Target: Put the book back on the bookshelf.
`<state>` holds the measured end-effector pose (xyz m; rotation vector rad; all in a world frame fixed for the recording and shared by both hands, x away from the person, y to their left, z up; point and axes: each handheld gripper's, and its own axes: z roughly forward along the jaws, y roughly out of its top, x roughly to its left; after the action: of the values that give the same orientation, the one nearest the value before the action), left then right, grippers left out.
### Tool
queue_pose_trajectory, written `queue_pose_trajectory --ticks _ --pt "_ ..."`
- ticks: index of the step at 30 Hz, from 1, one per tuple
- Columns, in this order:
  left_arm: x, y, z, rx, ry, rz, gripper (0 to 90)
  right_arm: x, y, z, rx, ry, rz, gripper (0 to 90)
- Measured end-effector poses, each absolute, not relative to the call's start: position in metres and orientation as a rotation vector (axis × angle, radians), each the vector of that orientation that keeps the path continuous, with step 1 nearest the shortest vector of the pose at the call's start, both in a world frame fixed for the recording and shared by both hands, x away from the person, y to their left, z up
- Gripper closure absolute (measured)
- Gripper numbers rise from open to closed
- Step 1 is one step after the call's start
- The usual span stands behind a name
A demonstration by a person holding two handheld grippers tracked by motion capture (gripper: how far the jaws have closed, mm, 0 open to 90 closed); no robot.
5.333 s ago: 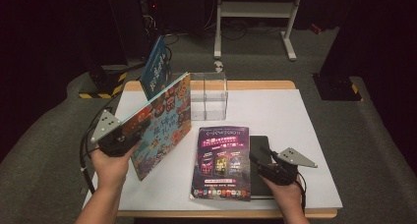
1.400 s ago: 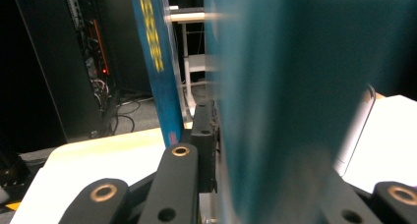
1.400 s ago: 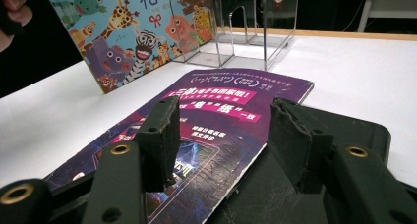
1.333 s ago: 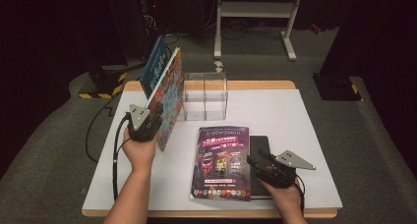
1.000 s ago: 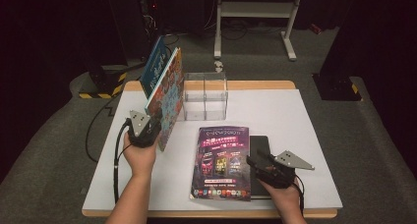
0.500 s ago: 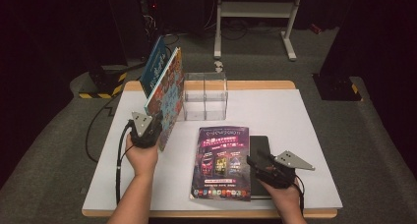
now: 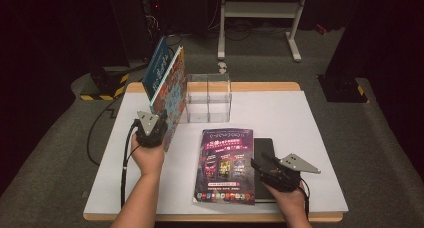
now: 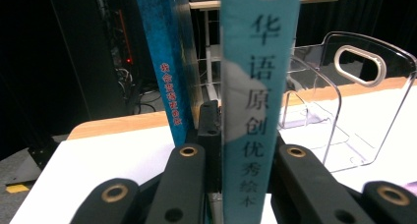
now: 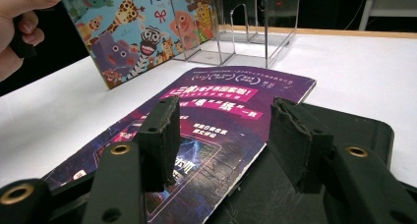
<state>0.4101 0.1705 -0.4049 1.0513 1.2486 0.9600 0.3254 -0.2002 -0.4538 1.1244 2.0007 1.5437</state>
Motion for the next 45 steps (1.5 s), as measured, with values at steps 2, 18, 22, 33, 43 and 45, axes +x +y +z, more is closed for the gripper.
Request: queue_pose_trajectory --ticks 2,18,22,33,43,45 --pt "0.411 0.171 -0.404 1.040 1.260 0.958 79.6 0.326 -0.200 -0.454 1.126 2.000 1.544 45.5" --pt "0.403 0.175 -0.410 1.023 1.280 0.935 70.7 0.326 -0.200 -0.454 1.124 2.003 1.543 45.5" --pt "0.397 0.178 -0.415 1.043 1.270 0.921 71.0 0.326 -0.198 -0.455 1.119 2.010 1.534 45.5" --pt "0.371 0.184 -0.427 1.124 1.233 0.868 73.5 0.325 -0.202 -0.454 1.129 1.997 1.536 45.5" --pt "0.360 0.189 -0.433 1.086 1.263 0.802 78.0 0.325 -0.200 -0.454 1.124 2.006 1.528 45.5" --pt "0.361 0.188 -0.432 1.067 1.272 0.792 78.6 0.325 -0.200 -0.454 1.126 2.004 1.530 45.5"
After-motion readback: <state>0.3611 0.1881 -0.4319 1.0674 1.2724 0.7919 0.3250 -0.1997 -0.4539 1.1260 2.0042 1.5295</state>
